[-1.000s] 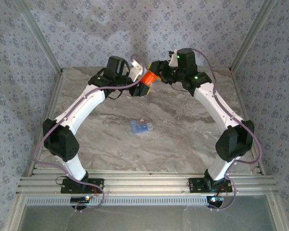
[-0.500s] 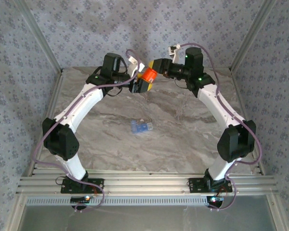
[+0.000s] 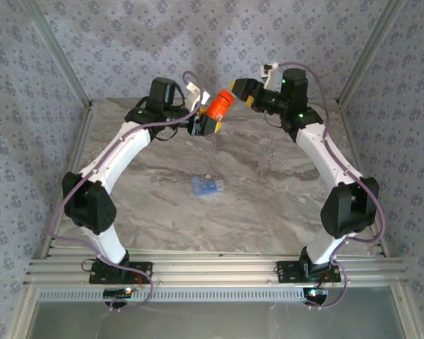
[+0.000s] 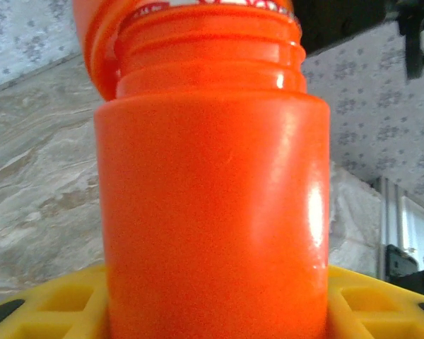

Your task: Sort the pills into containers

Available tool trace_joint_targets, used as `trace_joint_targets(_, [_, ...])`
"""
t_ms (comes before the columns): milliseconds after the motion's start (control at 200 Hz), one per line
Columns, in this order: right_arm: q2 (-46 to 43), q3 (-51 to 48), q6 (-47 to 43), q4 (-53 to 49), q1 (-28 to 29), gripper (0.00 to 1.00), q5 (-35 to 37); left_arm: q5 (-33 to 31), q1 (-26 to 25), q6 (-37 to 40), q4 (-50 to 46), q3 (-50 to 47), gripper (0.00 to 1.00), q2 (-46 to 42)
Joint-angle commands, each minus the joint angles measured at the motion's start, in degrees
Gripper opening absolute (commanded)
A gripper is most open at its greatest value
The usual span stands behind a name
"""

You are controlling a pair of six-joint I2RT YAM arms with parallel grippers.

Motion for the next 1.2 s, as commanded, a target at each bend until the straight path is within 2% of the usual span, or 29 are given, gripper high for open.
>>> trace_joint_targets(0, [-2.76, -0.62, 5.91, -5.17, -0.03, 0.78, 6.79, -4.96, -0.31, 3.88, -1.62, 1.30, 0.00, -1.15])
trace_joint_targets(90, [-2.56, -0.42, 8.22, -7.74, 0.50, 0.80, 8.93, -9.33, -1.16, 6.47, -1.85, 0.20, 0.00, -1.95])
trace_joint_targets(215, [-2.30, -1.36, 7.58, -8.90, 1.47, 0.80, 10.86, -10.83, -1.41, 6.83, -1.31, -0.77, 0.00, -2.32])
trace_joint_targets(505, [-3.71, -9.80, 7.12, -8.23, 0.54, 0.79, 13.65, -11.86, -0.65, 4.92, 3.30, -6.44, 0.00, -5.03])
trace_joint_targets(845, [-5.92, -14.51, 5.18, -11.42, 1.12, 0.78, 15.18, -12.76, 0.18, 3.03, 6.65, -11.27, 0.00, -7.53])
trace_joint_targets(1194, [-8.00, -18.37, -2.78, -18.98, 6.36, 0.78, 18.74, -13.45, 0.15, 0.91, 9.62, -23.92, 0.00, -15.88])
